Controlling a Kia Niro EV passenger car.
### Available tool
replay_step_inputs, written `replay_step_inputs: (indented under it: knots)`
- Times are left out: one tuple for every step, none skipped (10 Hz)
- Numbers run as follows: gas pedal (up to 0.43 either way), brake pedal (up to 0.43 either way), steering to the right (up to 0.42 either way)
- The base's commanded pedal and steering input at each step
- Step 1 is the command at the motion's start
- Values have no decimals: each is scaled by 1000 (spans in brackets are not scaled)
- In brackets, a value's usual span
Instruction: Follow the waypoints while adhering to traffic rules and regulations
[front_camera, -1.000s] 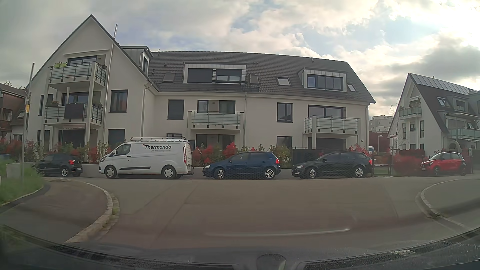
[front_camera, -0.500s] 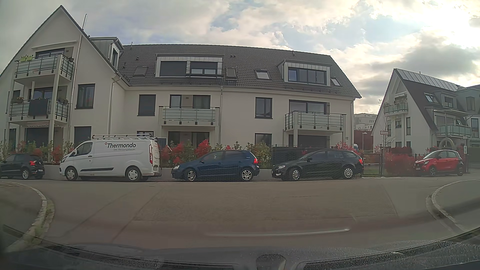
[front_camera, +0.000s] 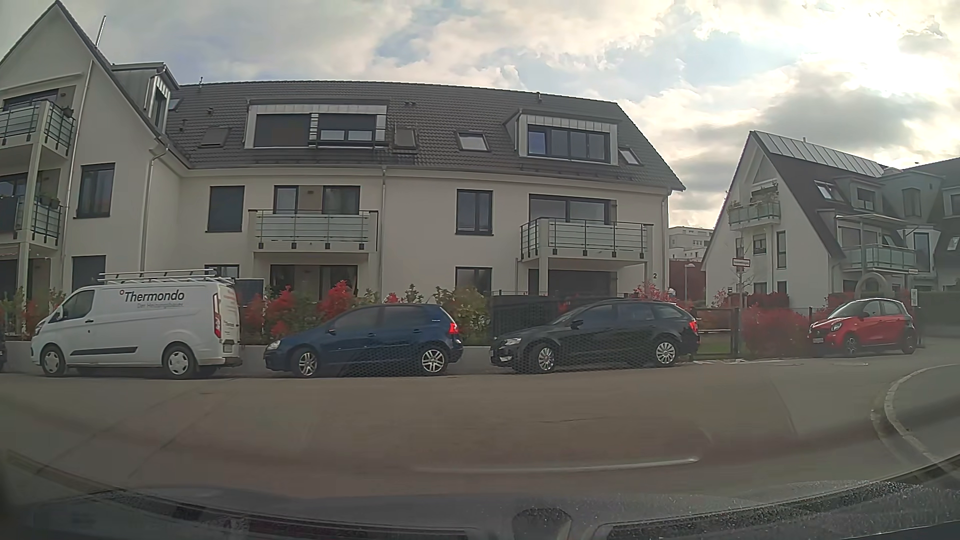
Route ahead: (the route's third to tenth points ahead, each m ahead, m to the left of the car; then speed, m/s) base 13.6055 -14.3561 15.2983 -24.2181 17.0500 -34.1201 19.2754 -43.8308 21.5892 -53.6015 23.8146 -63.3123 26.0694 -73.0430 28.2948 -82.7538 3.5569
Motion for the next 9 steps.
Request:
replay_step_inputs:
  knots:
    - [0, 0, 239]
    - [0, 0, 247]
    - [0, 0, 254]
    - [0, 0, 256]
    - [0, 0, 261]
    - [0, 0, 268]
    - [0, 0, 278]
    - [8, 0, 285]
    - [20, 0, 290]
